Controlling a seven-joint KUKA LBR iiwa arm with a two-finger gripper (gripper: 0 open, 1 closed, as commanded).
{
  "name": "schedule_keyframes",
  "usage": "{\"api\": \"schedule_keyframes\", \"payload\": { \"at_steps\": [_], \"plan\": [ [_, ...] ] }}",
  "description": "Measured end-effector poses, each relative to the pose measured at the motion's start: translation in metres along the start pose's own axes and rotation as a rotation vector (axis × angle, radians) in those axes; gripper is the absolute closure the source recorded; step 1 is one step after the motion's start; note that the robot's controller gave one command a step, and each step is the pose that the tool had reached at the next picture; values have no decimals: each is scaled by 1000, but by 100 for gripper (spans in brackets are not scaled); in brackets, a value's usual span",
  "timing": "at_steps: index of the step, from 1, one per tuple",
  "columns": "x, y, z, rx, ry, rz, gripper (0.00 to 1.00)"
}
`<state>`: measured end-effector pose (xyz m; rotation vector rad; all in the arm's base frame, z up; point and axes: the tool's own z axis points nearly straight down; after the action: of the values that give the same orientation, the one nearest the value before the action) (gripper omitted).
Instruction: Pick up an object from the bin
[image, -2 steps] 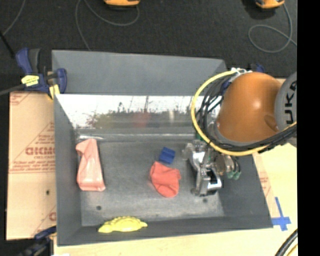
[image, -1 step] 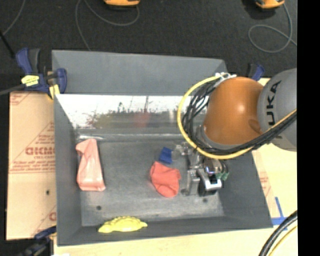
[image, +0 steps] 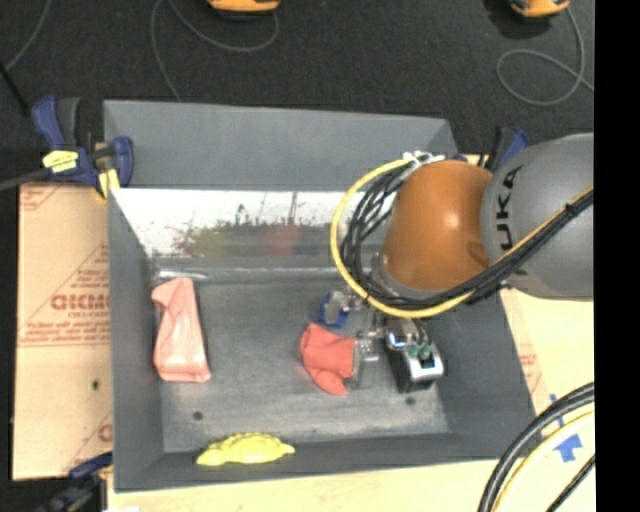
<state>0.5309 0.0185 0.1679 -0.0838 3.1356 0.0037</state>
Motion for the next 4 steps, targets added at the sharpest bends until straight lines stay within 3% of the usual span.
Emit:
{"api": "schedule_keyframes", "payload": {
  "at_steps": [1, 2, 4],
  "plan": [
    [-26, 8, 1, 4, 4, 9, 0],
    [-41, 10, -6, 4, -13, -54, 0],
    [-21, 0, 82, 4, -1, -162, 0]
  ]
}}
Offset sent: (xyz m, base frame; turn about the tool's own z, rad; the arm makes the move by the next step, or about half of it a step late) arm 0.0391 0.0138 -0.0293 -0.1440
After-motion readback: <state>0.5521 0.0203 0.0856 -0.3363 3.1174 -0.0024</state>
